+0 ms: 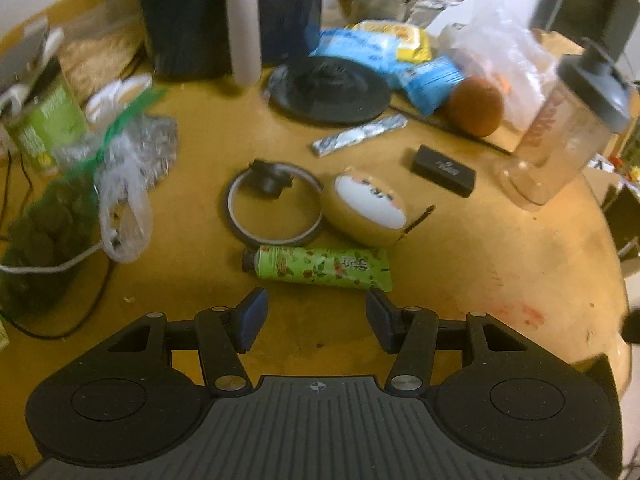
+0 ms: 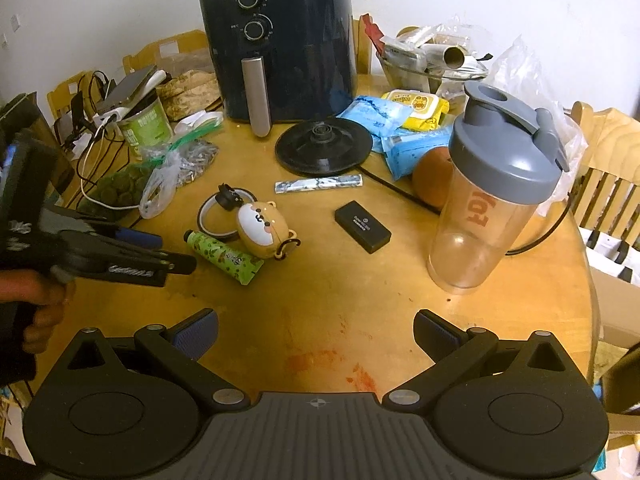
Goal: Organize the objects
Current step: 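Withdraw both grippers from the box and move the left toward the green tube, then close the left gripper around the green tube and lift it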
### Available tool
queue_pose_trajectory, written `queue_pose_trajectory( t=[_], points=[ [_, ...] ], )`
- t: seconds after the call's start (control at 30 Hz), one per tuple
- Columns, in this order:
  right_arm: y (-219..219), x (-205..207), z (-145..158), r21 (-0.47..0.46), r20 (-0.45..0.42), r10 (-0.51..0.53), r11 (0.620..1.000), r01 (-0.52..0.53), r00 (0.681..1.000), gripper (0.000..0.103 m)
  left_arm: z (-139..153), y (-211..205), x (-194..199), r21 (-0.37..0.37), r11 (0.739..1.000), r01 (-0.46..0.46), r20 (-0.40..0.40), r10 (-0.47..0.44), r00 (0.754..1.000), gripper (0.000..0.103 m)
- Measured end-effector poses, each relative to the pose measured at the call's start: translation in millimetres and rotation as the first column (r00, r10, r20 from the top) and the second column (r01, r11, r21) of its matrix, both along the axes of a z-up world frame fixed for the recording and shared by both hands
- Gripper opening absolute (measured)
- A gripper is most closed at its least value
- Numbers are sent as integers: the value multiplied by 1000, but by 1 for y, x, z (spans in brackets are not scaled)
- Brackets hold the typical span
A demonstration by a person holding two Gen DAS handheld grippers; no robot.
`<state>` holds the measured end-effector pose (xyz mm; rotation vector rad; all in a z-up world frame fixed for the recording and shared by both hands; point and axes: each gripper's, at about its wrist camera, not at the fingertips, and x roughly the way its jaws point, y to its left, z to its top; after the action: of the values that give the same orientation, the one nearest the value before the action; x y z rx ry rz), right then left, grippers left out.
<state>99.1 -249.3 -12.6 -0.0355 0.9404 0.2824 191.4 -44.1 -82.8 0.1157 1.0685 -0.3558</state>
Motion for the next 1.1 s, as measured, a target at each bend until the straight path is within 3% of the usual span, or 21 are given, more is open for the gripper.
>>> queue_pose_trajectory(
  t=[0.3, 0.5, 0.73, 0.9, 1.1],
  points=[
    [-13, -1, -4, -11, -29, -43, 999, 42, 999, 103, -29, 8, 28, -75, 983, -165, -102, 157, 982, 53],
    [-22, -2, -5, -21, -35, -61, 998, 61, 998, 103, -35, 8, 38, -126, 964, -232, -112, 219, 969, 53],
    [-27, -4, -6, -25, -45, -69, 997, 68, 997, 103, -37, -6, 45, -65, 964, -256, -53, 253, 966, 53],
    [-28, -5, -6, -23, -47, -67, 998, 66, 997, 103, -37, -15, 37, 33, 975, -221, 1, 221, 975, 41],
    [-28, -8, -7, -18, -48, -64, 998, 63, 997, 103, -37, -10, 32, 77, 976, -205, 23, 203, 979, 27]
  ],
)
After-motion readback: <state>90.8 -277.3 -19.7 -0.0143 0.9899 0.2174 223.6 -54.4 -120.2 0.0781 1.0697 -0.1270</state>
